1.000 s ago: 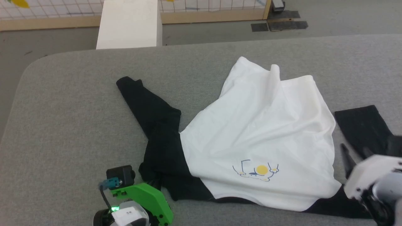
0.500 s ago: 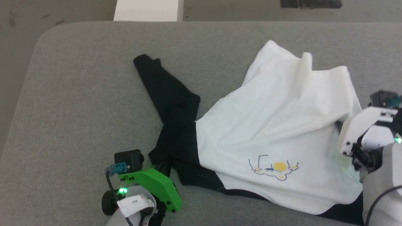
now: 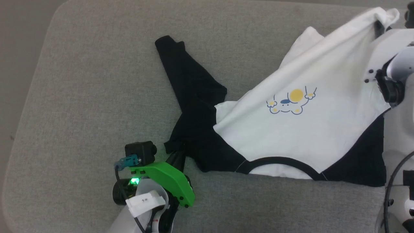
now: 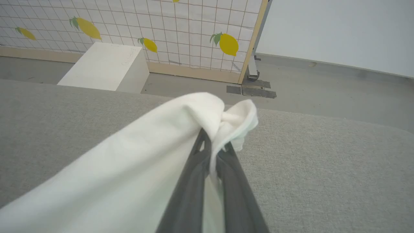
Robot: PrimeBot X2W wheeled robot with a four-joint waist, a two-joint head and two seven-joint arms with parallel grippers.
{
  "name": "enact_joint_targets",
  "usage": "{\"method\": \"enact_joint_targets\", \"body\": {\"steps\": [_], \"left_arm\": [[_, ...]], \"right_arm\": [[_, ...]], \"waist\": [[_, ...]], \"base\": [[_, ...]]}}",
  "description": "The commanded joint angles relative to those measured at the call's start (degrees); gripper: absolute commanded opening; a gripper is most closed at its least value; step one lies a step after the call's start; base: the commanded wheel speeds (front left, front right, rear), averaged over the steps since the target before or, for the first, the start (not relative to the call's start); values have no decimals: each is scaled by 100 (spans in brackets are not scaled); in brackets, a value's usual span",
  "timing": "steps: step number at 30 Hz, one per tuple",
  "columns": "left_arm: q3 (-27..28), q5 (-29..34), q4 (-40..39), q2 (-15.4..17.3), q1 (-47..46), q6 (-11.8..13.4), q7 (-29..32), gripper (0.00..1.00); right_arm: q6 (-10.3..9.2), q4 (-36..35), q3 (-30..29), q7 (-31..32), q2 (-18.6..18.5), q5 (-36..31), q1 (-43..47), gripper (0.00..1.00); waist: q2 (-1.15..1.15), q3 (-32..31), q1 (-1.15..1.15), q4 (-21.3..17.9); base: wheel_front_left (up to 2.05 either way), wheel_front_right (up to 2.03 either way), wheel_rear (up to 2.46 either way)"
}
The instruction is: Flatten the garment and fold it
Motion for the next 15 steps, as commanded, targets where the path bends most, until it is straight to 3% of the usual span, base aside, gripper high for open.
{"method": "enact_joint_targets", "body": {"steps": [1,3,4,10,15], "left_arm": [[12,41,12,-12,-101,-19,-37,0],[11,38,31,-11,-107,-20,-52,0],[17,33,43,-11,-99,-16,-64,0],[84,-39,125,45,85,31,-116,0],[152,-98,94,134,298,104,-104,0]], "right_arm": [[-10,117,13,-131,-6,-58,-102,0],[-10,309,-30,-245,21,-56,-177,55],[-10,404,-45,-269,36,-45,-175,100],[-10,318,21,-439,78,395,445,100],[-10,-970,237,-284,225,1032,1739,100]], "waist": [[0,86,-1,87],[0,86,-1,99],[0,68,-1,90],[0,-308,-1,-99],[0,-655,-1,-318]], "base": [[0,0,0],[0,0,0],[0,0,0],[0,0,0],[0,0,0]]}}
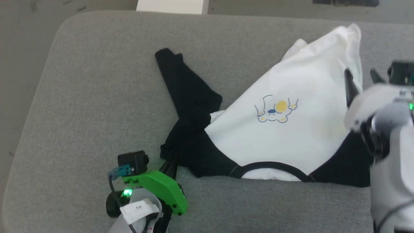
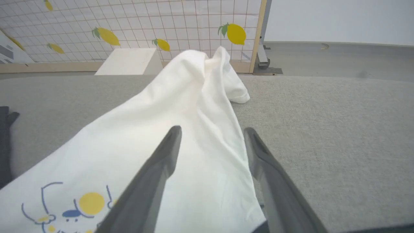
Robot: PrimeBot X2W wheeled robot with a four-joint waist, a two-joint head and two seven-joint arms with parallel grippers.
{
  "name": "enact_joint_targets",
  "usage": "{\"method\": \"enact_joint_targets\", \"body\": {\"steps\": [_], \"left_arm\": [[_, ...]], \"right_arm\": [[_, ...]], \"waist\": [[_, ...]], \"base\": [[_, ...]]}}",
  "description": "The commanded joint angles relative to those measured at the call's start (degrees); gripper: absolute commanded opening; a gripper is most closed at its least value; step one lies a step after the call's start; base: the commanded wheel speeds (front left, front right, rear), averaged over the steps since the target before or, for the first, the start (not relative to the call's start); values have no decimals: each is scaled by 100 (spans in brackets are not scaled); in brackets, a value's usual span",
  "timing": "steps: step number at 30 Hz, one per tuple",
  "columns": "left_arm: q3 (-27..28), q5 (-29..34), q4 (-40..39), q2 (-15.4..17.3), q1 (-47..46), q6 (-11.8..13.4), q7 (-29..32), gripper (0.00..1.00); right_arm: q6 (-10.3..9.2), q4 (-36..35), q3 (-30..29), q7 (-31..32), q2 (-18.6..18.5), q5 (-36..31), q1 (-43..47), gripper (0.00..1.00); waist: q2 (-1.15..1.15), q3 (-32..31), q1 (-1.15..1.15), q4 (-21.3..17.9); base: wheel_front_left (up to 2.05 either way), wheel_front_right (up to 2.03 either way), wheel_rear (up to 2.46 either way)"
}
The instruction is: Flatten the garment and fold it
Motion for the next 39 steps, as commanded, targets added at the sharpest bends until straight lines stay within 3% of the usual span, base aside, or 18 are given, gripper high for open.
{"method": "enact_joint_targets", "body": {"steps": [1,6,10,15,30,31,32,33,35,39], "left_arm": [[45,-37,-7,77,96,50,-20,0],[140,-79,-141,181,282,150,-12,0],[230,-103,-266,278,385,232,6,0],[277,-90,-374,371,398,295,51,0],[117,-79,-442,324,260,250,109,0],[115,-82,-437,324,258,251,109,0],[111,-83,-433,325,257,249,109,0],[106,-86,-428,326,253,245,108,0],[102,-93,-414,325,250,240,102,0],[111,-130,-359,316,264,233,66,0]], "right_arm": [[-9,-414,19,99,40,150,462,100],[-9,-2220,-154,696,108,974,2295,100],[-9,-2653,-209,887,111,1555,3300,100],[-9,-2321,-130,985,112,1799,3566,100],[-9,-1011,-226,1094,113,1667,2650,100],[-9,-959,-277,1079,113,1624,2604,96],[-9,-920,-307,1066,113,1598,2572,67],[-9,-877,-337,1053,113,1585,2536,28],[-9,-837,-391,1016,113,1545,2501,0],[-9,-1033,-533,843,113,1514,2664,0]], "waist": [[0,-307,0,-254],[0,-468,0,-455],[0,-507,0,-596],[0,-495,0,-656],[0,-230,0,-365],[0,-216,0,-355],[0,-206,0,-347],[0,-198,0,-338],[0,-203,0,-326],[0,-352,0,-339]], "base": [[0,0,0],[0,0,0],[0,0,0],[0,0,0],[0,0,0],[0,0,0],[0,0,0],[0,0,0],[0,0,0],[0,0,0]]}}
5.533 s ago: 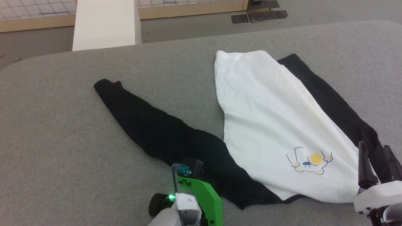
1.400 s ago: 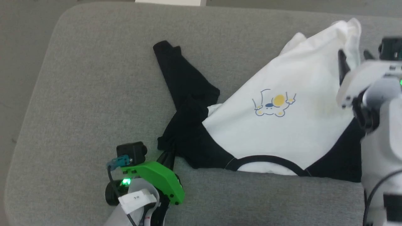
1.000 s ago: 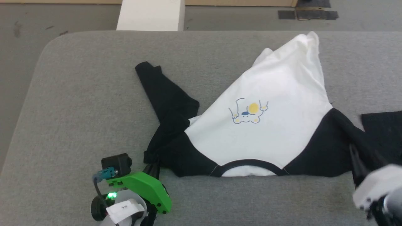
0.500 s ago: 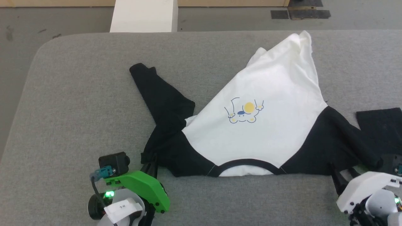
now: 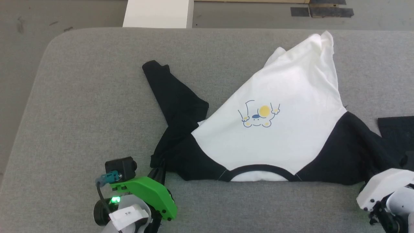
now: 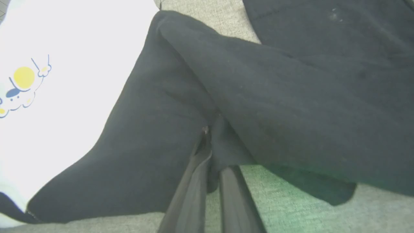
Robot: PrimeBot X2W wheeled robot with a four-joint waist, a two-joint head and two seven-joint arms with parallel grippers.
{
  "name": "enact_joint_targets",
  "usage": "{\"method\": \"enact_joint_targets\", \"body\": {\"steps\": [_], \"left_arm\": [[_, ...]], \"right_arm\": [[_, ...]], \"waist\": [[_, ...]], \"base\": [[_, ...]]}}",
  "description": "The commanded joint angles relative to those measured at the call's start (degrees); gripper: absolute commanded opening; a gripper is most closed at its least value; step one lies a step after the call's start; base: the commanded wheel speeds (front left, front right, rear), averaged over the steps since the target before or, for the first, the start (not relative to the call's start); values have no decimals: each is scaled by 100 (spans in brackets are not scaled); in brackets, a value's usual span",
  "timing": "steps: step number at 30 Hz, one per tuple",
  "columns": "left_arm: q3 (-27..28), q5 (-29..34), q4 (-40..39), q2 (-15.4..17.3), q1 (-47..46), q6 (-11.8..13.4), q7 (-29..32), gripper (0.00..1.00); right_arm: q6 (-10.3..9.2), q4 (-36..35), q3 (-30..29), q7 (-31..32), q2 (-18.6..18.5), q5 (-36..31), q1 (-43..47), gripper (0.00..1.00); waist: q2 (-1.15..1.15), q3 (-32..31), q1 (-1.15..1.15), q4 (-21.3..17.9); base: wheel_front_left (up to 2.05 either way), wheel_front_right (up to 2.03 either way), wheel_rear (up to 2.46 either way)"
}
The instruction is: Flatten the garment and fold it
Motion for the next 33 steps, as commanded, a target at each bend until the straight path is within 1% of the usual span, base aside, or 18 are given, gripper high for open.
{"method": "enact_joint_targets", "body": {"steps": [1,5,9,11,14,17,19,21,24,25,27,30,33], "left_arm": [[25,-71,18,-2,-48,-27,-45,0],[63,-107,-45,-7,-19,-84,-173,0],[114,-305,-328,-48,-58,-274,-217,0],[176,-421,-530,-51,-158,-360,-191,0],[255,-640,-861,-30,-520,-520,23,0],[337,-860,-1055,-2,-1054,-666,320,0],[488,-1158,-1133,-69,-1505,-753,514,0],[725,-1400,-1106,-103,-2113,-760,681,0],[966,-1492,-884,-47,-3015,-726,867,0],[1056,-1525,-781,-47,-3368,-670,934,0],[1160,-1427,-547,18,-4062,-613,975,0],[1237,-1168,-117,114,-5012,-528,930,0],[1329,-893,359,200,-5946,-424,783,0]], "right_arm": [[-10,-44,23,-28,19,16,139,0],[-10,-537,121,-97,19,41,312,0],[-10,-1339,244,33,19,-17,365,0],[-10,-1792,349,220,19,-93,317,0],[-10,-2428,508,632,19,-444,44,0],[-10,-2796,723,1069,-12,-731,-468,0],[-10,-2894,901,1344,-191,-840,-946,0],[-10,-2827,1111,1606,-450,-884,-1590,0],[-10,-2511,1403,1845,-772,-864,-2525,0],[-10,-2378,1508,1888,-892,-870,-2901,0],[-10,-2074,1666,1955,-1062,-941,-3573,0],[-10,-1600,1817,1914,-1167,-1080,-4526,0],[-10,-1081,1863,1694,-1129,-1281,-5510,0]], "waist": [[0,-95,0,-27],[0,-274,0,-99],[0,-461,0,-176],[0,-531,0,-217],[0,-541,0,-267],[0,-450,0,-326],[0,-307,0,-379],[0,-60,0,-452],[0,315,0,-551],[0,500,0,-592],[0,820,0,-659],[0,1252,0,-755],[0,1668,0,-866]], "base": [[0,0,0],[0,0,0],[0,0,0],[0,0,0],[0,0,0],[0,0,0],[0,0,0],[0,0,0],[0,0,0],[0,0,0],[0,0,0],[0,0,0],[0,0,0]]}}
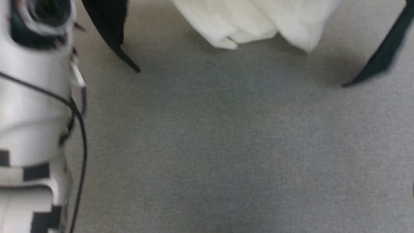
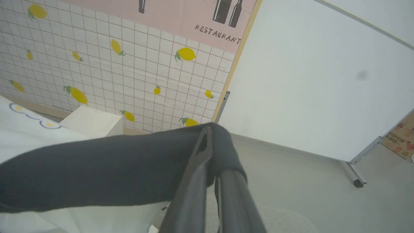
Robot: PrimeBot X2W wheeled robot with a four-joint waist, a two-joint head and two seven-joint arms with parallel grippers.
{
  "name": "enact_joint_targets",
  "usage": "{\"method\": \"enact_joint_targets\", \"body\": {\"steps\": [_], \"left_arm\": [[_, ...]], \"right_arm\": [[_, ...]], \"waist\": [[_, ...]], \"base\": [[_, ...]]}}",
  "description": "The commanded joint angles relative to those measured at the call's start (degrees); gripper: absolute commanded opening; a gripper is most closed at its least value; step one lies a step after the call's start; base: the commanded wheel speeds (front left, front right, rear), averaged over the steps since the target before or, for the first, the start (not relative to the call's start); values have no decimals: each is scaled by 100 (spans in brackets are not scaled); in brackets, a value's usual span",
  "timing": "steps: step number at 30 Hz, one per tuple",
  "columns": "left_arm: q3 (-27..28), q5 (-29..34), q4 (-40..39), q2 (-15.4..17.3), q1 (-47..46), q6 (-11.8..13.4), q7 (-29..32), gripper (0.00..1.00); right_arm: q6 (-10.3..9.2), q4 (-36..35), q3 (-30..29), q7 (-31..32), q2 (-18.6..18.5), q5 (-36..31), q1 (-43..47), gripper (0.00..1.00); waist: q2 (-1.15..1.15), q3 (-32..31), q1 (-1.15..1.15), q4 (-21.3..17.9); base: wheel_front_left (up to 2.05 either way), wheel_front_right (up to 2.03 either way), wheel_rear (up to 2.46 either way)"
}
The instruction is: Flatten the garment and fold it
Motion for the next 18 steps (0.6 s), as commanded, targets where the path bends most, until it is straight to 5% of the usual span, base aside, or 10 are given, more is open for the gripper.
{"method": "enact_joint_targets", "body": {"steps": [1,9,18], "left_arm": [[38,162,168,90,-389,62,-114,0],[416,548,1159,-4,-2282,271,-1093,0],[465,531,1583,-107,-3214,-150,-1719,0]], "right_arm": [[-10,176,7,-138,38,-128,-390,0],[-10,1147,-508,-1108,336,-788,-2358,0],[-10,1750,-903,-2422,408,-1446,-3514,0]], "waist": [[0,897,0,-312],[0,1576,0,-472],[0,1781,0,-466]], "base": [[0,0,0],[0,0,0],[0,0,0]]}}
